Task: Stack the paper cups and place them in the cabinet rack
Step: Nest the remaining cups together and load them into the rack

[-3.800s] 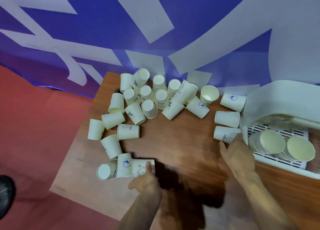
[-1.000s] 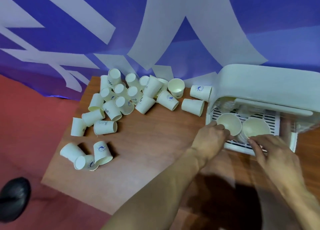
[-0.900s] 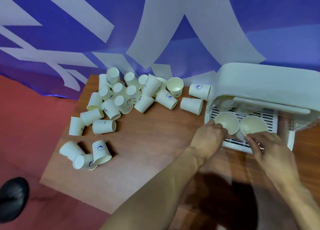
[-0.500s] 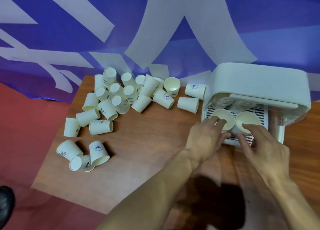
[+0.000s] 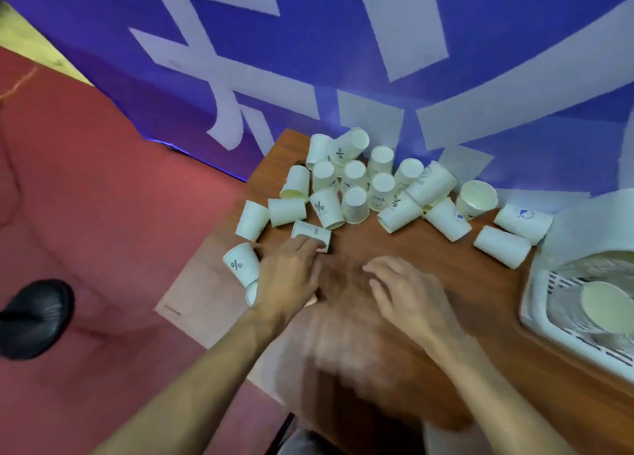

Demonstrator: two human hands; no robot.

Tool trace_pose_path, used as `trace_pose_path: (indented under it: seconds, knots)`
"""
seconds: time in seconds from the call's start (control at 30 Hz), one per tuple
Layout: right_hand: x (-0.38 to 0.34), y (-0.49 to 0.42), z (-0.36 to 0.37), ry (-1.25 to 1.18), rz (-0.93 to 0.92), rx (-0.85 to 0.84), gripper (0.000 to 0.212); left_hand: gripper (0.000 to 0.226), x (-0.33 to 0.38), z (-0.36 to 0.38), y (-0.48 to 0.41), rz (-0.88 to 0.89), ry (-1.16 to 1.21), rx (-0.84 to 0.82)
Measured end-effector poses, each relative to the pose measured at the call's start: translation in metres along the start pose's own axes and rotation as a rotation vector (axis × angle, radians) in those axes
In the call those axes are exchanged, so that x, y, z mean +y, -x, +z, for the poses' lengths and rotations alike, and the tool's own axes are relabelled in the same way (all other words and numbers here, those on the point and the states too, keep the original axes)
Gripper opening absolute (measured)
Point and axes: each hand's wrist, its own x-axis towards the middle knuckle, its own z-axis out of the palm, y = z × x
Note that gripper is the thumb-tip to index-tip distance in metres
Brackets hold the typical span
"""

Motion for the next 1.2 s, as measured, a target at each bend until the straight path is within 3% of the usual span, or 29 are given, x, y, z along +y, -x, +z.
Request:
trace_pose_path:
  seconds: [0.17, 0.27, 0.37, 0.53, 0.8, 1.0, 1.2]
  knots:
    - [-0.073, -0.097, 0.033, 0.027, -0.062, -0.14, 0.033, 0.028, -0.115, -0.019, -0.001, -0.352, 0.01, -0.078]
    - [-0.103, -0.149, 0.06, 0.03, -0.068, -0.217, 0.045, 0.044, -0.156, -0.015, 0.001, -0.455, 0.02, -0.184]
    - [-0.13, -0.192, 0.084, -0.05, -0.058, -0.288, 0.057, 0.045, -0.176, -0.002, 0.004, -0.531, 0.075, -0.282]
    - [-0.148, -0.239, 0.127, 0.195, -0.15, -0.274, 0.052, 0.038, -0.19, 0.023, 0.003, -0.509, 0.101, -0.247]
    - [-0.158, -0.263, 0.154, 0.329, -0.057, -0.298, 0.042, 0.029, -0.193, 0.03, -0.008, -0.525, 0.061, -0.242]
    - [-0.156, -0.258, 0.146, -0.072, 0.153, -0.331, 0.042, 0.03, -0.195, 0.024, -0.002, -0.539, 0.097, -0.262]
    - [-0.156, -0.226, 0.124, -0.299, 0.195, -0.223, 0.043, 0.022, -0.177, -0.006, 0.006, -0.446, 0.085, -0.188]
